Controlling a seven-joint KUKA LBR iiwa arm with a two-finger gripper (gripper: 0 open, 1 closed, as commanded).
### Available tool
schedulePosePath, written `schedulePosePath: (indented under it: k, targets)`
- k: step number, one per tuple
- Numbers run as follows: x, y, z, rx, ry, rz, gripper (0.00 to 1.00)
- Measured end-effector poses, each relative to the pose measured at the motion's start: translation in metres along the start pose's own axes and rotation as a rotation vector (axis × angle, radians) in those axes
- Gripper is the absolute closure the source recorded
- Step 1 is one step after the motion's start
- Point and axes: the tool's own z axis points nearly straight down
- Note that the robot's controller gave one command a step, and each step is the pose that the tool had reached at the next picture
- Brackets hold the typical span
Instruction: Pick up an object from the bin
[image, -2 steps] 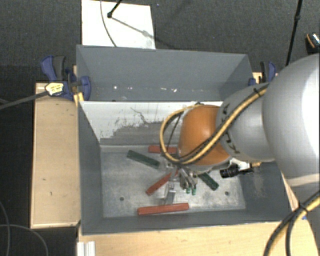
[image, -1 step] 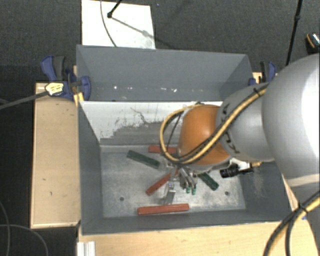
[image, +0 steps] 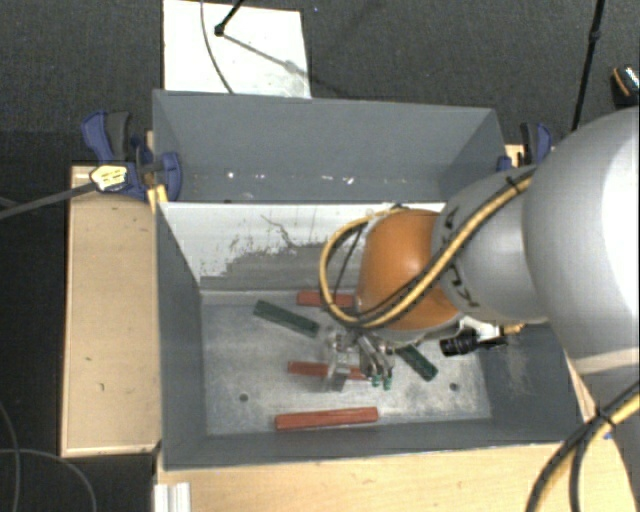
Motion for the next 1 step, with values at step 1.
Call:
schedulePosePath:
  k: [1]
  targets:
    - [-0.0024, 0.0008, -0.075, -0.003, -0.009, 0.003, 1.0]
